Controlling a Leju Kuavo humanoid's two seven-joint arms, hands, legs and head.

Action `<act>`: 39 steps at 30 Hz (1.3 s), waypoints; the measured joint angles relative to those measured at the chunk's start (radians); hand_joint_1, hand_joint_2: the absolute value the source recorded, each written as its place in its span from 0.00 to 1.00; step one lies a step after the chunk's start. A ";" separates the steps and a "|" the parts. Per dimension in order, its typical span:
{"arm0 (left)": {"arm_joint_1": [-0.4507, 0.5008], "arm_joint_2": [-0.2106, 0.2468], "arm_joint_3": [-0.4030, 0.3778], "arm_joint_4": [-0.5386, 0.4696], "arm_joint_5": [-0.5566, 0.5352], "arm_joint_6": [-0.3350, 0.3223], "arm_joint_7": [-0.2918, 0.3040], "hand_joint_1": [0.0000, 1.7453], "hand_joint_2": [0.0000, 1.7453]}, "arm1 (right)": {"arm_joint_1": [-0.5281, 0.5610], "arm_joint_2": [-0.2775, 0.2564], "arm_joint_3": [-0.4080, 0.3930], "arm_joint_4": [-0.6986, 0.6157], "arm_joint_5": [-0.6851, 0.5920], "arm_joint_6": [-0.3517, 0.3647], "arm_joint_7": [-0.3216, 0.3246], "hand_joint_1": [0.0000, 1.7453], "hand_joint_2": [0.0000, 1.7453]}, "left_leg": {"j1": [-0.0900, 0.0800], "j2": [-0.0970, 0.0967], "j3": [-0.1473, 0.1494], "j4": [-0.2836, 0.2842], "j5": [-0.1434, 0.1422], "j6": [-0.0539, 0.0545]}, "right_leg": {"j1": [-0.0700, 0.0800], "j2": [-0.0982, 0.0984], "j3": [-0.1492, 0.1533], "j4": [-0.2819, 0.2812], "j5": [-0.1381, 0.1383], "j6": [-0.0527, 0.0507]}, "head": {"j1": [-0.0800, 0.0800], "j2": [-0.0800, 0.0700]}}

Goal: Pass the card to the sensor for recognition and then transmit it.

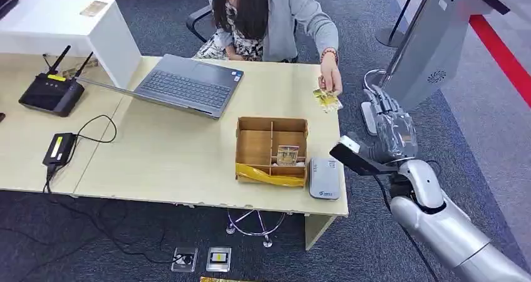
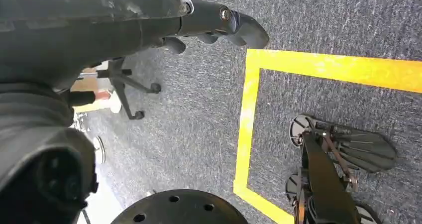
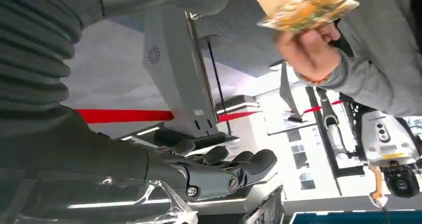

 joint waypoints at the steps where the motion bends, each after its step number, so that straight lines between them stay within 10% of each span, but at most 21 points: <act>1: 0.000 0.000 0.000 0.000 0.000 0.001 0.004 0.00 0.00 | -0.003 0.003 0.004 0.002 -0.004 0.000 -0.005 0.00 1.00 | 0.000 0.000 0.000 0.000 0.000 0.000 | 0.000 0.000 0.000 0.000 0.000 0.000 | 0.000 0.000; 18: -0.001 -0.003 0.000 0.000 0.002 0.002 -0.016 0.00 0.00 | -0.043 0.068 0.079 0.072 -0.030 -0.035 -0.058 0.00 1.00 | 0.000 0.000 -0.001 0.000 0.000 0.000 | 0.000 0.000 -0.001 0.000 0.000 0.000 | 0.000 0.000; 19: -0.001 -0.003 0.000 0.000 0.003 0.002 -0.017 0.00 0.00 | -0.043 0.071 0.080 0.077 -0.030 -0.035 -0.061 0.89 1.00 | 0.000 0.000 -0.001 0.000 0.000 0.000 | 0.000 0.000 -0.001 0.000 0.000 0.000 | 0.000 0.000; 20: -0.001 -0.004 0.000 0.000 0.002 0.002 -0.018 0.00 0.00 | -0.044 0.074 0.080 0.082 -0.032 -0.037 -0.063 1.00 1.00 | 0.000 0.000 -0.001 0.000 0.000 0.000 | 0.000 0.000 -0.001 0.000 0.000 0.000 | 0.000 0.000; 39: -0.001 -0.006 0.000 0.000 0.002 0.001 -0.038 0.00 0.00 | -0.045 0.116 0.068 0.139 -0.055 -0.089 -0.122 1.00 1.00 | 0.000 0.000 -0.001 0.000 0.000 0.000 | 0.000 0.000 -0.001 0.000 0.000 0.000 | 0.000 0.000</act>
